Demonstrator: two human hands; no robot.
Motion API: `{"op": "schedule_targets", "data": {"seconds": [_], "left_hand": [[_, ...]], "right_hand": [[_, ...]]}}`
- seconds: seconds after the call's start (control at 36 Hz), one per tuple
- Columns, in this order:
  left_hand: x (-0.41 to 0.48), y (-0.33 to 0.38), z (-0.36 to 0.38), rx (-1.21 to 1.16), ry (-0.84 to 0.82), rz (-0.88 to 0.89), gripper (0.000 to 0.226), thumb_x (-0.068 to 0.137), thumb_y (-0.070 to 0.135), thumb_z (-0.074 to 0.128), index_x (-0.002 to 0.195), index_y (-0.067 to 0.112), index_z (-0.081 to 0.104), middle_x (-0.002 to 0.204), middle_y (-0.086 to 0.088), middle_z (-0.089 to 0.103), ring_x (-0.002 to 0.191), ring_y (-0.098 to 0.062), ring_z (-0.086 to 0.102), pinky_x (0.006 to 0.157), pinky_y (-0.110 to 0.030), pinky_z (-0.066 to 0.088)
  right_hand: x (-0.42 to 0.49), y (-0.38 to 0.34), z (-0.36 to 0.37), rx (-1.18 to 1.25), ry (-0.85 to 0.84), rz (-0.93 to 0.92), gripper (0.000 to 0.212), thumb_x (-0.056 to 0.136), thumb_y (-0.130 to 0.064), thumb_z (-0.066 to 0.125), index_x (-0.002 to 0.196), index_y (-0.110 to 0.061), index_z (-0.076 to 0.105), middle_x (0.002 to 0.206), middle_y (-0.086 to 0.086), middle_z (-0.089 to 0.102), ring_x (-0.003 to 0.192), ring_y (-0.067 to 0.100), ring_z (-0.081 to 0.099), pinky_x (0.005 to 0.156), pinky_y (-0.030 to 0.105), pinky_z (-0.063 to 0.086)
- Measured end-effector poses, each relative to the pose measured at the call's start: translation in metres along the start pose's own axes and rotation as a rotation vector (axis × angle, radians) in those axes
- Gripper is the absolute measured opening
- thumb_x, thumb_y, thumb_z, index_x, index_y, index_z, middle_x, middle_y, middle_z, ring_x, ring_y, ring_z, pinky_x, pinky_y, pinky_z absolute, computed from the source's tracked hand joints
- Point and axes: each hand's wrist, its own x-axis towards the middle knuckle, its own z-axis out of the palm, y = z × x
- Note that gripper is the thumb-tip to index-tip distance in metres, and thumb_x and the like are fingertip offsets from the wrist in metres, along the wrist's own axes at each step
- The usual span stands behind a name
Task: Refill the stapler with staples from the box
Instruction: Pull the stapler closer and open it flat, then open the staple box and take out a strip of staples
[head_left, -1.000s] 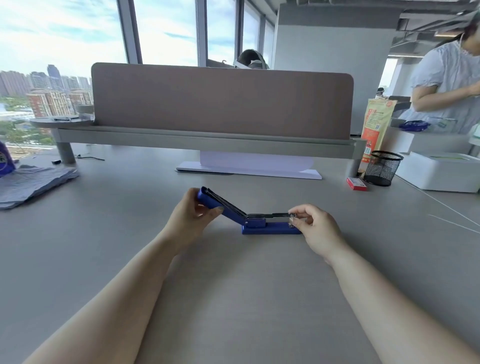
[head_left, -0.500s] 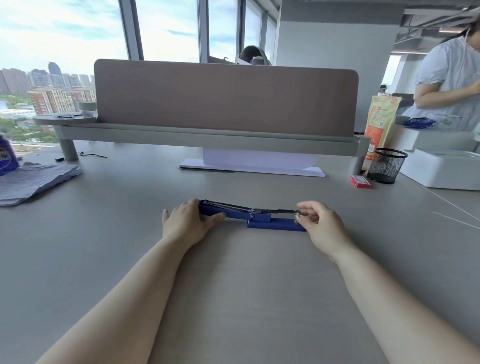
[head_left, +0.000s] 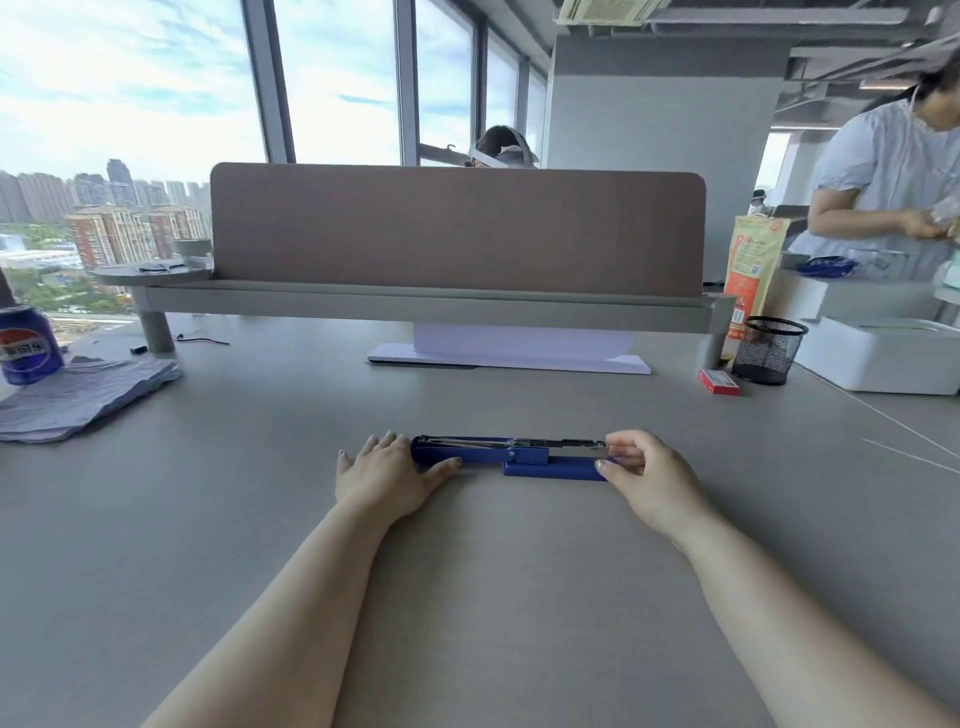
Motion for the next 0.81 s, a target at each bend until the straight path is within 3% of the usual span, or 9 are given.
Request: {"op": "schedule_targets", "data": {"seconds": [0.08, 0.19, 0.31, 0.42, 0.53, 0.58, 0.67, 0.72, 0.81], "left_hand": [[-0.004, -0.001, -0.003, -0.035, 0.001, -0.026, 0.059, 0.074, 0.078, 0.035, 0.096, 0.025, 0.050, 0.117, 0.001, 0.057, 0.121, -0.021, 0.044, 0.104, -0.046, 0.032], [-0.016, 0.015, -0.011, -0.196, 0.136, -0.005, 0.066, 0.082, 0.060, 0.049, 0.127, 0.012, 0.045, 0.139, -0.008, 0.047, 0.133, -0.026, 0.035, 0.106, -0.041, 0.030], [-0.033, 0.052, -0.013, -0.240, 0.208, 0.184, 0.068, 0.085, 0.054, 0.051, 0.141, 0.018, 0.034, 0.152, -0.001, 0.032, 0.143, -0.021, 0.021, 0.116, -0.040, 0.020], [-0.057, 0.113, -0.002, -0.220, 0.107, 0.517, 0.068, 0.084, 0.060, 0.048, 0.141, 0.027, 0.032, 0.151, 0.009, 0.033, 0.142, -0.014, 0.024, 0.115, -0.031, 0.022], [-0.067, 0.176, 0.027, -0.011, -0.180, 0.776, 0.068, 0.088, 0.057, 0.042, 0.146, 0.030, 0.019, 0.158, 0.009, 0.016, 0.146, -0.012, 0.005, 0.120, -0.035, 0.005], [-0.063, 0.206, 0.045, 0.073, -0.294, 0.792, 0.066, 0.090, 0.056, 0.035, 0.147, 0.029, 0.012, 0.159, 0.006, 0.006, 0.147, -0.018, -0.002, 0.120, -0.041, -0.003], [-0.049, 0.245, 0.067, 0.090, -0.298, 0.744, 0.065, 0.092, 0.057, 0.022, 0.148, 0.027, 0.007, 0.160, 0.005, -0.002, 0.146, -0.019, -0.008, 0.119, -0.042, -0.007], [-0.038, 0.259, 0.079, 0.092, -0.294, 0.689, 0.069, 0.090, 0.061, 0.018, 0.148, 0.027, 0.005, 0.160, 0.006, -0.003, 0.146, -0.017, -0.008, 0.119, -0.042, -0.007], [-0.027, 0.266, 0.089, 0.099, -0.283, 0.649, 0.073, 0.086, 0.066, 0.015, 0.147, 0.027, 0.004, 0.160, 0.007, -0.002, 0.146, -0.016, -0.006, 0.119, -0.042, -0.004]], "right_hand": [[-0.005, -0.002, -0.001, 0.002, -0.007, 0.021, 0.030, 0.082, -0.017, 0.065, 0.111, -0.015, 0.058, 0.105, 0.000, 0.063, 0.099, 0.015, 0.060, 0.087, 0.025, 0.042], [-0.009, -0.003, -0.009, 0.017, -0.034, 0.048, 0.033, 0.082, -0.019, 0.064, 0.114, -0.016, 0.056, 0.108, -0.002, 0.061, 0.098, 0.012, 0.058, 0.088, 0.024, 0.042], [-0.012, 0.010, -0.034, -0.040, -0.045, 0.071, 0.035, 0.081, -0.026, 0.065, 0.114, -0.023, 0.054, 0.119, -0.002, 0.059, 0.105, 0.014, 0.056, 0.094, 0.029, 0.045], [-0.013, 0.034, -0.076, -0.124, 0.019, 0.136, 0.037, 0.080, -0.024, 0.066, 0.115, -0.021, 0.054, 0.121, 0.001, 0.060, 0.102, 0.014, 0.054, 0.091, 0.028, 0.043], [-0.015, 0.060, -0.120, -0.336, 0.104, 0.216, 0.045, 0.081, -0.030, 0.064, 0.122, -0.018, 0.051, 0.130, 0.005, 0.057, 0.117, 0.022, 0.051, 0.096, 0.029, 0.041], [-0.016, 0.069, -0.135, -0.555, 0.049, 0.279, 0.060, 0.083, -0.047, 0.055, 0.134, -0.021, 0.039, 0.143, 0.004, 0.045, 0.131, 0.027, 0.038, 0.105, 0.034, 0.035], [-0.007, 0.083, -0.146, -0.725, -0.033, 0.335, 0.078, 0.082, -0.064, 0.039, 0.145, -0.025, 0.016, 0.157, 0.000, 0.020, 0.143, 0.026, 0.016, 0.116, 0.040, 0.020], [0.005, 0.091, -0.148, -0.730, -0.035, 0.339, 0.078, 0.083, -0.065, 0.035, 0.146, -0.025, 0.011, 0.159, 0.002, 0.011, 0.145, 0.026, 0.009, 0.118, 0.042, 0.014], [0.028, 0.095, -0.151, -0.724, -0.003, 0.311, 0.075, 0.085, -0.060, 0.037, 0.146, -0.023, 0.013, 0.158, 0.004, 0.014, 0.144, 0.027, 0.015, 0.118, 0.040, 0.015]]}}
